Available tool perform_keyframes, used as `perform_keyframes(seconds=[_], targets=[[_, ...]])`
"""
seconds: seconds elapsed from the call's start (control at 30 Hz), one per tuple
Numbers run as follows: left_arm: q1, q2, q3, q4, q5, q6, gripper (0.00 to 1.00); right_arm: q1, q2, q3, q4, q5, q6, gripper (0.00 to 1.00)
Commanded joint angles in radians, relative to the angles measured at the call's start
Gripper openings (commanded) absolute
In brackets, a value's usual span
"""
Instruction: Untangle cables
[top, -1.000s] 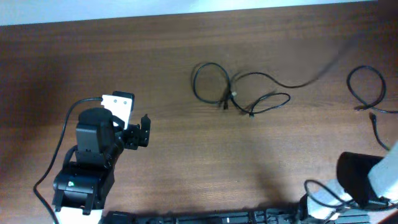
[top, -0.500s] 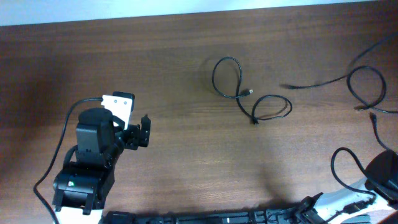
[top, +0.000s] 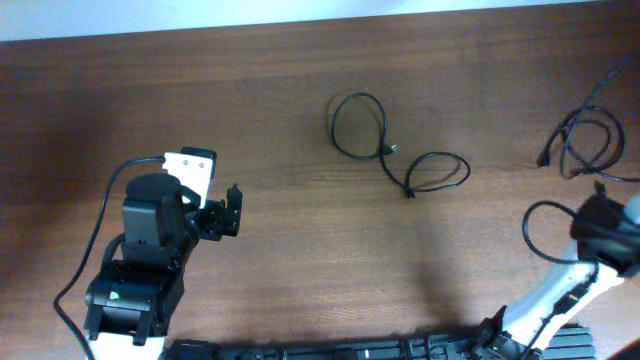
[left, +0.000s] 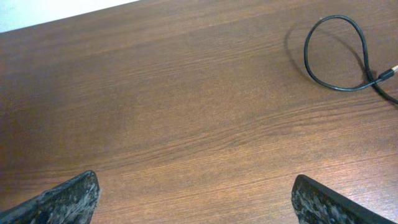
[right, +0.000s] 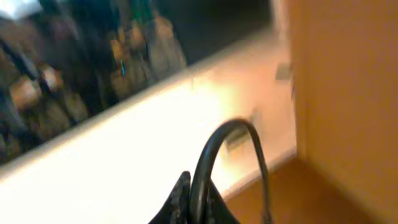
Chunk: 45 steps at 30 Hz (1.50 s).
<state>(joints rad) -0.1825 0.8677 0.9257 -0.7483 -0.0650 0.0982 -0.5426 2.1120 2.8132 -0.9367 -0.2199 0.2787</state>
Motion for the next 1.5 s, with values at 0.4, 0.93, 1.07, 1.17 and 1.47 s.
perform_keyframes(seconds=[0.4, 0.93, 1.07, 1.17, 1.47], targets=[[0.004, -0.003, 0.003, 0.002, -0.011, 0.016, 0.99, 0.182, 0.299, -0.009, -0.587, 0.114, -0.185, 0.85], [0.004, -0.003, 0.003, 0.002, -0.011, 0.016, 0.99, 0.766, 0.397, -0.634, -0.337, -0.065, -0.768, 0.74], [0.004, -0.003, 0.003, 0.002, -0.011, 0.016, 0.99, 0.764, 0.396, -0.648, -0.259, -0.058, -0.749, 0.63], [0.004, -0.003, 0.003, 0.002, -0.011, 0.016, 0.99, 0.764, 0.395, -0.536, -0.315, -0.049, -0.749, 0.63], [0.004, -0.003, 0.003, 0.002, -0.011, 0.016, 0.99, 0.737, 0.397, -0.497, -0.199, 0.124, -0.737, 0.63]])
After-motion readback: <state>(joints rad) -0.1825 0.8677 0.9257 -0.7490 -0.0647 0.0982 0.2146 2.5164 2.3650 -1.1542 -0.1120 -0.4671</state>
